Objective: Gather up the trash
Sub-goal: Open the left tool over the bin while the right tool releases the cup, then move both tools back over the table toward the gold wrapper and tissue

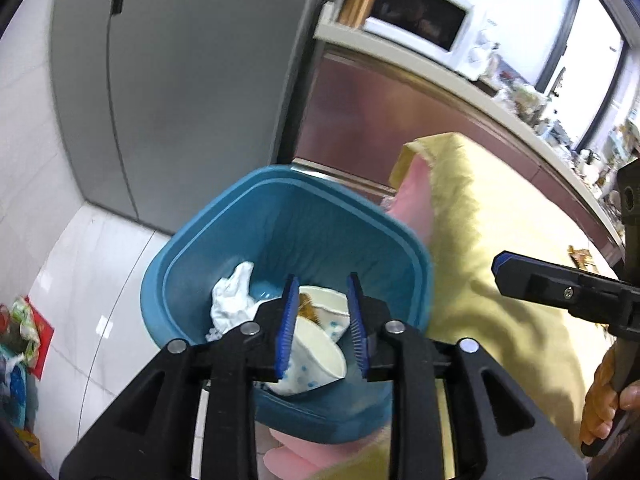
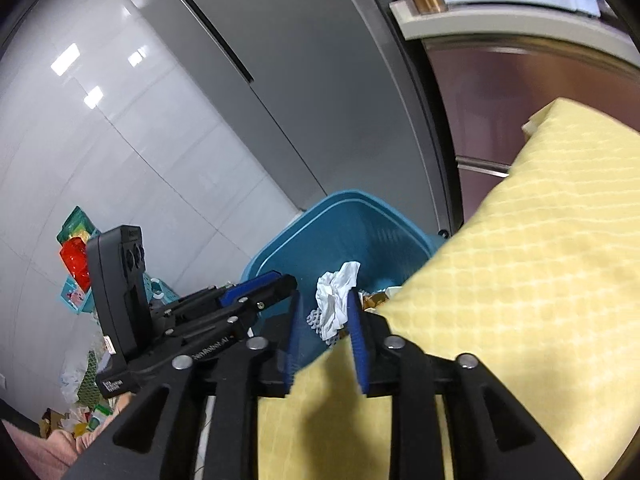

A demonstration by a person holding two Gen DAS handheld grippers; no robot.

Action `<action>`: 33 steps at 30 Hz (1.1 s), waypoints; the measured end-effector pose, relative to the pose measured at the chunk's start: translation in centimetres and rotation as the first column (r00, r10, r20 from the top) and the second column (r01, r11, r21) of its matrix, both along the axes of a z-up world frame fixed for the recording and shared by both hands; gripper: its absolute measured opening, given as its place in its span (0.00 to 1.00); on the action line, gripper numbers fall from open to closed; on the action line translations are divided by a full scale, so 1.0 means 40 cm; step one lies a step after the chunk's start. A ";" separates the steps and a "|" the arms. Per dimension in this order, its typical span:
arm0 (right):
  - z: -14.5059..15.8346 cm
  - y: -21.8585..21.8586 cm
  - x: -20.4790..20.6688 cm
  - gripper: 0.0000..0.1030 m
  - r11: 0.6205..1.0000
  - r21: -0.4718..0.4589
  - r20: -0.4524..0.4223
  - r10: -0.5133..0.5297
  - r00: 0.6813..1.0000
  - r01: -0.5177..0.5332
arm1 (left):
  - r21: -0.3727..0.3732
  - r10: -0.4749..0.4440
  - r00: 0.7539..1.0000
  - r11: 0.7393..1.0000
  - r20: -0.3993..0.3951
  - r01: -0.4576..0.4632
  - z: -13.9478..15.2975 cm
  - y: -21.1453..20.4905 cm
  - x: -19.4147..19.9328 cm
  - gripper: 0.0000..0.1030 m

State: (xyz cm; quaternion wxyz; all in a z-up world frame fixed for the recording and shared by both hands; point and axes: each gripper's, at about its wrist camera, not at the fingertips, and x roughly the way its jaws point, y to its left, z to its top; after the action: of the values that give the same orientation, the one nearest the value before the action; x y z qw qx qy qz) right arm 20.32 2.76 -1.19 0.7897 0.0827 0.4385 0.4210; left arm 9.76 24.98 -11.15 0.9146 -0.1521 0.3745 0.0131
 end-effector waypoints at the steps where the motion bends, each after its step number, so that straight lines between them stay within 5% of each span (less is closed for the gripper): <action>1: 0.006 -0.015 -0.005 0.23 1.000 0.008 0.008 -0.004 1.000 0.004 | 0.004 -0.013 1.000 1.000 0.017 0.013 0.015 -0.012 -0.005 0.29; 4: 0.019 -0.068 -0.025 0.24 0.999 0.032 0.026 -0.028 0.999 0.028 | 0.009 -0.064 0.996 0.998 0.060 0.064 0.056 -0.053 -0.024 0.39; 15: 0.010 -0.338 -0.097 0.28 0.964 0.059 0.048 -0.260 0.964 0.257 | 0.026 -0.292 0.948 0.956 0.126 0.291 0.131 -0.275 -0.031 0.43; 25: 0.002 -0.638 -0.182 0.29 0.840 0.044 0.067 -0.542 0.838 0.540 | 0.049 -0.490 0.865 0.872 0.112 0.488 0.130 -0.535 -0.021 0.45; 33: -0.008 -0.768 -0.210 0.32 0.766 0.057 0.071 -0.643 0.763 0.640 | 0.104 -0.585 0.807 0.810 0.082 0.577 0.137 -0.709 0.038 0.46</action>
State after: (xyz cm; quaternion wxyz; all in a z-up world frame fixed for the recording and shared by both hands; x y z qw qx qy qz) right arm 11.93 -27.95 -1.49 0.9030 0.2208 0.3428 0.1355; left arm 11.28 -3.36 -5.69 0.8989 0.0034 0.3513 -0.2618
